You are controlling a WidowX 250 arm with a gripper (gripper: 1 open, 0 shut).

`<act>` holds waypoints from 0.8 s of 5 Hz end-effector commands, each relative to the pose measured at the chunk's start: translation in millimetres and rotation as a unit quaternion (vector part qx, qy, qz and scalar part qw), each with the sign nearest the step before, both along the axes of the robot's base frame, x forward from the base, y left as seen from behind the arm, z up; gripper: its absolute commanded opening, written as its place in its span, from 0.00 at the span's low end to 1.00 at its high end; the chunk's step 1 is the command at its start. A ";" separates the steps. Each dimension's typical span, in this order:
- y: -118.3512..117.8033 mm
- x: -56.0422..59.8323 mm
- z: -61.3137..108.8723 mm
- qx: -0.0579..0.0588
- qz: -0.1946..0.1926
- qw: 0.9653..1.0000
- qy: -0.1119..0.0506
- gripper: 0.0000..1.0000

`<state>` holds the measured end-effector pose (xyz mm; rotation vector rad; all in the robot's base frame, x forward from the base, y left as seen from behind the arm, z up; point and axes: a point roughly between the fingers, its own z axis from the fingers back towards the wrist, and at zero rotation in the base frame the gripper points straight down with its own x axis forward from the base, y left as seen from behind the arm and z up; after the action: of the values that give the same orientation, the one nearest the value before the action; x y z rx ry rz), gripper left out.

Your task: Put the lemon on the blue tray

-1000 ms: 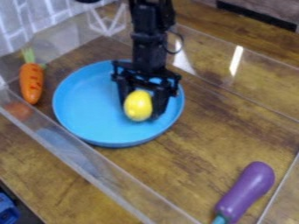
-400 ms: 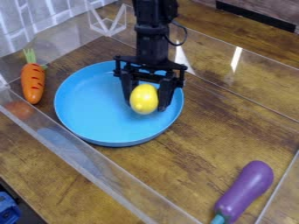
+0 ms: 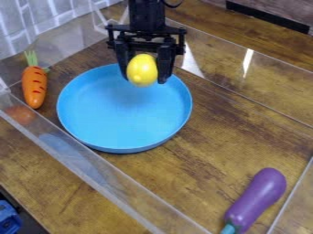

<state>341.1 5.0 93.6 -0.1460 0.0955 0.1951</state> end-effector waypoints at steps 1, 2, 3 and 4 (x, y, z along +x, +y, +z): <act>13.2 21.2 -0.5 0.007 -0.011 1.000 -0.025 0.00; 19.8 30.3 -9.0 0.014 -0.022 1.000 -0.012 0.00; 28.4 29.0 -17.5 0.017 -0.028 0.999 -0.006 0.00; 37.0 27.5 -26.0 0.021 -0.034 0.999 0.001 0.00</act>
<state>362.1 32.6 50.7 -0.1089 0.1563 0.1141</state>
